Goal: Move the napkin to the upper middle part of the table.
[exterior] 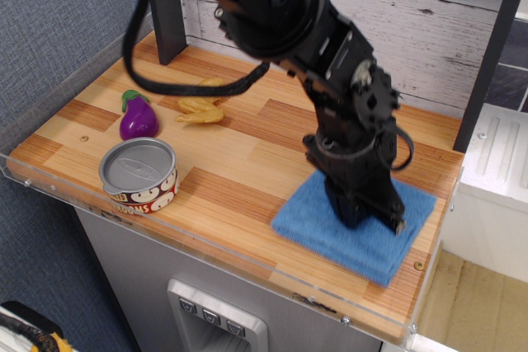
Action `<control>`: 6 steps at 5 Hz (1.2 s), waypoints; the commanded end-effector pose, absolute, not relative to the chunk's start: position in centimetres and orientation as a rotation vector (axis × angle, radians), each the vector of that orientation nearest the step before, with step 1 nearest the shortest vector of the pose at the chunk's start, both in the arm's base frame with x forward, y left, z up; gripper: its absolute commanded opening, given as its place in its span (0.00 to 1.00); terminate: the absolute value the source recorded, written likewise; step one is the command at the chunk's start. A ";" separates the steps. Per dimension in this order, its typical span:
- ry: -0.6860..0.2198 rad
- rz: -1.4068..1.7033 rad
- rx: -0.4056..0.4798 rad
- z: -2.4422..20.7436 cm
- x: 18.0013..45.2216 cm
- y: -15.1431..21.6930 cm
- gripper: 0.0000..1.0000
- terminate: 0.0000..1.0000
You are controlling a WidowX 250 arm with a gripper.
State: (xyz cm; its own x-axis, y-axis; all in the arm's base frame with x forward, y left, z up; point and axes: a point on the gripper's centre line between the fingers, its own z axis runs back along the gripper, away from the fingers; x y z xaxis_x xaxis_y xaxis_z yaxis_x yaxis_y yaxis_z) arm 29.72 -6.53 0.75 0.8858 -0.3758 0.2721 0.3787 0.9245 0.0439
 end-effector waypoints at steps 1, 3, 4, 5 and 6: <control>-0.265 -0.360 0.068 0.1 31.5 -3.7 0.00 0.00; -0.283 -0.332 0.073 -0.1 33.3 -0.9 0.00 0.00; -0.286 -0.332 0.085 -0.1 34.4 -0.5 0.00 0.00; -0.293 -0.324 0.087 -0.4 35.3 -0.1 0.00 0.00; -0.298 -0.321 0.091 -0.6 35.9 0.0 0.00 0.00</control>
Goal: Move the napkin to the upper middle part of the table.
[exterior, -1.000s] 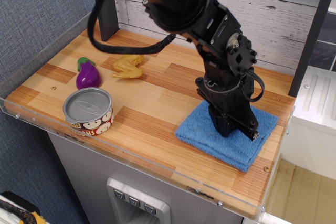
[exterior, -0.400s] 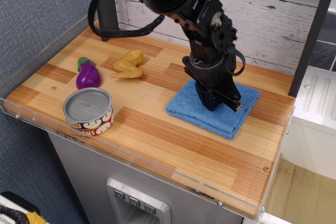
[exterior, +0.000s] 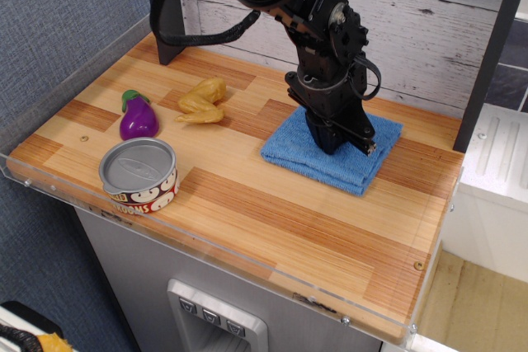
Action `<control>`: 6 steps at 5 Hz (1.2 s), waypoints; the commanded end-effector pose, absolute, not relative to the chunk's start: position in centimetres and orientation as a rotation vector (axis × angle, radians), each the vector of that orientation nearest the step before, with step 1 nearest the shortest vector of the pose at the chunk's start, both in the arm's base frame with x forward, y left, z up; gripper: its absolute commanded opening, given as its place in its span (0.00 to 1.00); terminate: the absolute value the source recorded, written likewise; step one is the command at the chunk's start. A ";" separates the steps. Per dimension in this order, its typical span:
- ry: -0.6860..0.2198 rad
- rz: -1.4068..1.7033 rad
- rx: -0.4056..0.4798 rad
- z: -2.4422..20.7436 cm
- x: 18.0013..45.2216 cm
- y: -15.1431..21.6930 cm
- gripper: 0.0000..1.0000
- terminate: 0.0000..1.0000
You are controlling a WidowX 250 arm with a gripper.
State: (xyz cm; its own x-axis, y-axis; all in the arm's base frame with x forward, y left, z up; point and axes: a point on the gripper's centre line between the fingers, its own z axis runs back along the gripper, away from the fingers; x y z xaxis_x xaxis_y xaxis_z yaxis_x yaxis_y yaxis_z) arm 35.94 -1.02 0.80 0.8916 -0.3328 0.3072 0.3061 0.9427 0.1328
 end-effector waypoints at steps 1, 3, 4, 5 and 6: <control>-0.302 -0.308 0.087 -0.4 36.4 0.2 0.00 0.00; -0.315 -0.301 0.097 0.7 36.5 0.5 0.00 0.00; -0.309 -0.337 0.097 1.4 36.5 0.3 1.00 0.00; -0.310 -0.312 0.121 3.0 36.3 0.2 1.00 0.00; -0.373 -0.311 0.128 4.7 36.4 0.2 1.00 0.00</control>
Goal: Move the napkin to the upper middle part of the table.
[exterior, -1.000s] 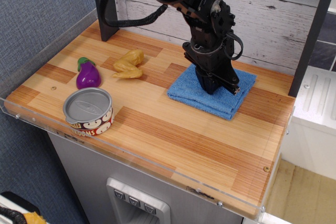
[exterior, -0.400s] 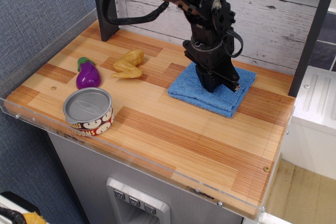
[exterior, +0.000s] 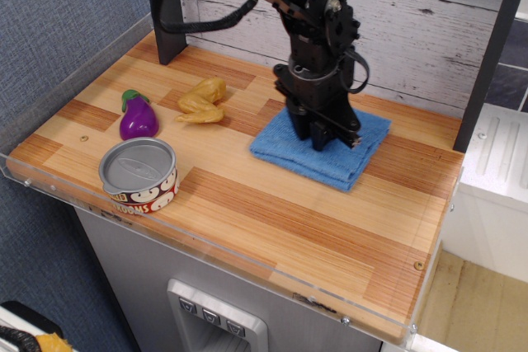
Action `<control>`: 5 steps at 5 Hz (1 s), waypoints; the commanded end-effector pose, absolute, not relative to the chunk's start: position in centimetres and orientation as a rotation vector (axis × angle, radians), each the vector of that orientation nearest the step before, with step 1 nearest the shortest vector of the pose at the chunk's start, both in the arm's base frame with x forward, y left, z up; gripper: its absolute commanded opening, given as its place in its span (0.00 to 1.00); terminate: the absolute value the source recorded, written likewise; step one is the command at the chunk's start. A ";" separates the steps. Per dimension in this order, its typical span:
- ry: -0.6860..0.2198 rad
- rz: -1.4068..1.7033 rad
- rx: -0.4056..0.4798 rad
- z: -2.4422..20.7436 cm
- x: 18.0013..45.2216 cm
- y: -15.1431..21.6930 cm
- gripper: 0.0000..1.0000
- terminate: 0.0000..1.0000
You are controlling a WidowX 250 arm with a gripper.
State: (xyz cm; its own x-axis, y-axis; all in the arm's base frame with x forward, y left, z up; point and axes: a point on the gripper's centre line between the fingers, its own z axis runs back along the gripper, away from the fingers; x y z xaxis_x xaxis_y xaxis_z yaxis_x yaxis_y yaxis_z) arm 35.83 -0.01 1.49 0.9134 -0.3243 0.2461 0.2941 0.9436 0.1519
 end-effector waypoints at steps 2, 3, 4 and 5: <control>-0.469 -0.296 0.148 7.4 35.9 -0.2 1.00 0.00; -0.487 -0.283 0.163 9.0 35.5 -0.1 1.00 0.00; -0.503 -0.277 0.171 10.4 35.2 0.0 1.00 0.00; -0.448 -0.273 0.153 10.8 34.5 -0.1 1.00 0.00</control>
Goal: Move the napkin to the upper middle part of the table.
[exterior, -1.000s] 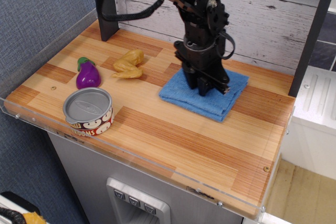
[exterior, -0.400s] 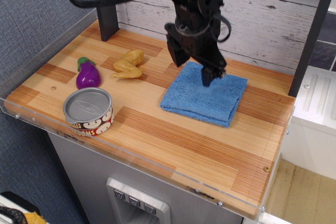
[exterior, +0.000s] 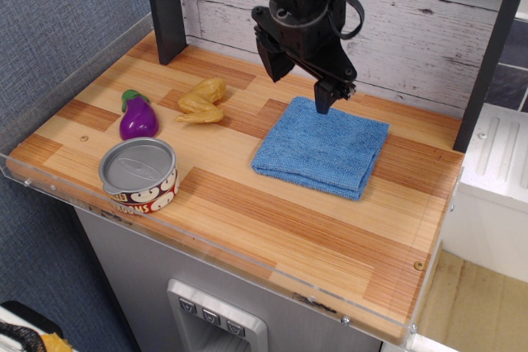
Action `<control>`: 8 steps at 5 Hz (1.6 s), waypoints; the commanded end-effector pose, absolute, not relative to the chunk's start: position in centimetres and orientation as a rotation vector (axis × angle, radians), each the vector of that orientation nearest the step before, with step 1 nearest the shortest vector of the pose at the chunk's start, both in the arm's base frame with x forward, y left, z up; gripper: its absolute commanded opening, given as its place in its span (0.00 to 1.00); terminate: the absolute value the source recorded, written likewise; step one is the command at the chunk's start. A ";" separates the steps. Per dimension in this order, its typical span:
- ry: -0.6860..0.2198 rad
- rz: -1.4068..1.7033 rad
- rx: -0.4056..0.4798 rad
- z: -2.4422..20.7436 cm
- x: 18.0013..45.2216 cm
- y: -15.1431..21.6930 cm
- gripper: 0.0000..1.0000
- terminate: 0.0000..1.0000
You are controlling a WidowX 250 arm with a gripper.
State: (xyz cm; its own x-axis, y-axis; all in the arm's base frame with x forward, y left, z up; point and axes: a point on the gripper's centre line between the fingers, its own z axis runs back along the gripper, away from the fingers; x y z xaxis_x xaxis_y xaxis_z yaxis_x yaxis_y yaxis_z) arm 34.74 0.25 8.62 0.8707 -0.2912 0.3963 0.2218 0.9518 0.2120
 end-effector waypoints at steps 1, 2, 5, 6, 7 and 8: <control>-0.364 -0.246 0.103 11.0 31.3 0.1 1.00 0.00; -0.341 -0.226 0.022 12.2 28.3 0.0 1.00 0.00; -0.337 -0.060 0.032 14.1 24.0 3.0 1.00 0.00; -0.380 -0.024 0.042 15.1 23.1 3.4 1.00 0.00; -0.400 -0.063 -0.007 15.4 23.0 3.3 1.00 0.00; -0.400 -0.063 -0.007 15.4 23.0 3.3 1.00 0.00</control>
State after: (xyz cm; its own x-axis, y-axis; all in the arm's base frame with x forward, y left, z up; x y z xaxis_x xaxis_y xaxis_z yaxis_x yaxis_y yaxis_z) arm 22.96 3.33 14.74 0.9274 -0.0644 0.3684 0.0699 0.9976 -0.0016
